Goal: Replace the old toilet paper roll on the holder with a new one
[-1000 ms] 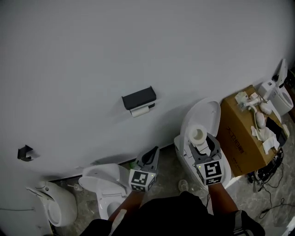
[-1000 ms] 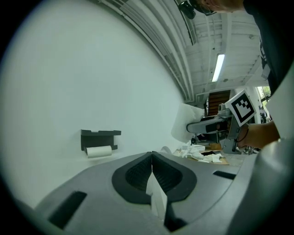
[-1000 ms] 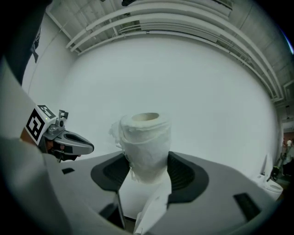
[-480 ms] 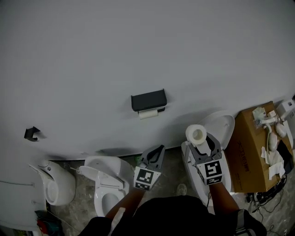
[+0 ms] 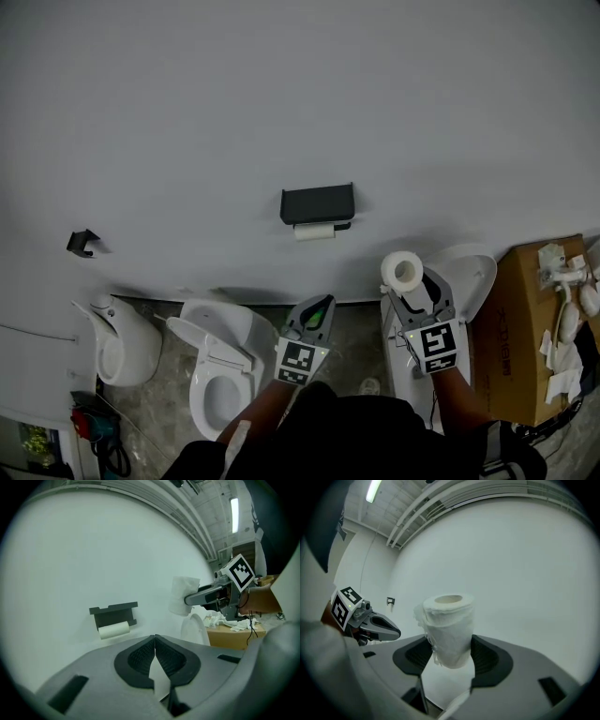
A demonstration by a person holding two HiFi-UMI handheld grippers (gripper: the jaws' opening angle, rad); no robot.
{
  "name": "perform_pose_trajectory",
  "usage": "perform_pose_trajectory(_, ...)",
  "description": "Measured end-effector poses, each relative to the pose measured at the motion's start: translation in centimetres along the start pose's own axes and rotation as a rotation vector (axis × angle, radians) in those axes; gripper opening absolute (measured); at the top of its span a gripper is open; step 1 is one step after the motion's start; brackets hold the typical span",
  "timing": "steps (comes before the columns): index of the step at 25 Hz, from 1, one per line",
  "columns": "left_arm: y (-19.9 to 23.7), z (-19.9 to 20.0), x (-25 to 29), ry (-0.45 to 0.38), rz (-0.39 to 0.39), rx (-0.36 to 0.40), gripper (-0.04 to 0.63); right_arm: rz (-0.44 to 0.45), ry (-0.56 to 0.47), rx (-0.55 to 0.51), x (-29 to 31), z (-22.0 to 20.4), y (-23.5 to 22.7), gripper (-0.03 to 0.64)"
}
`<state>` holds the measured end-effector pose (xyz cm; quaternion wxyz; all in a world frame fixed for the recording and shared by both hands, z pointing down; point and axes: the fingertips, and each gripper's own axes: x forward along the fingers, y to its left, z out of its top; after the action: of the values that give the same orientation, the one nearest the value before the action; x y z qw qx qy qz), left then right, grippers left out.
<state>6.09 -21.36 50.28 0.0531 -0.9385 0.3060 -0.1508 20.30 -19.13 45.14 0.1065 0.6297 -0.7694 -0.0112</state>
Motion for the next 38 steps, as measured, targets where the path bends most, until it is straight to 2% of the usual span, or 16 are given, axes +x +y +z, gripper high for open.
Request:
perform_pose_trajectory(3,0.6,-0.6,0.4,0.019,0.036,0.008,0.008,0.029,-0.003,0.01,0.8,-0.3,0.1,0.25)
perform_pose_trajectory(6,1.4,-0.5,0.9,0.02,0.07,0.05,0.008,0.074,0.019,-0.001,1.5,-1.0,0.8,0.25)
perform_pose_trajectory(13,4.1,-0.5,3.5,0.056,0.142,0.248,0.009,0.094,0.027,0.013,3.7,-1.7,1.0,0.25)
perform_pose_trajectory(14,4.3,-0.3,3.9,0.066,0.149,0.262,0.016,0.095,0.025,0.015,3.9,-1.7,1.1,0.25)
perform_pose_trajectory(16,4.9,0.1,4.6,0.084,0.164,0.297,0.08,0.099,0.022,0.015,4.3,-1.6,1.2,0.25)
perform_pose_trajectory(17,5.1,0.3,5.0,0.094,0.172,0.325,0.12,0.102,0.022,0.014,4.4,-1.6,1.3,0.25)
perform_pose_trajectory(21,6.5,1.1,6.4,0.115,0.215,0.485,0.176,0.113,0.027,0.009,4.9,-1.6,1.4,0.25)
perform_pose_trajectory(24,7.4,1.3,7.4,0.15,0.246,0.651,0.181,0.111,0.026,0.02,5.1,-1.6,1.1,0.25)
perform_pose_trajectory(27,8.1,0.8,8.7,0.215,0.249,0.766,0.189,0.11,0.023,0.026,5.3,-1.6,0.7,0.25)
perform_pose_trajectory(31,9.1,0.1,9.6,0.283,0.257,0.863,0.202,0.108,0.007,0.03,5.4,-1.3,0.5,0.25)
perform_pose_trajectory(38,10.9,-0.4,11.3,0.366,0.298,0.979,0.202,0.11,0.009,0.021,5.5,-1.3,-0.5,0.25)
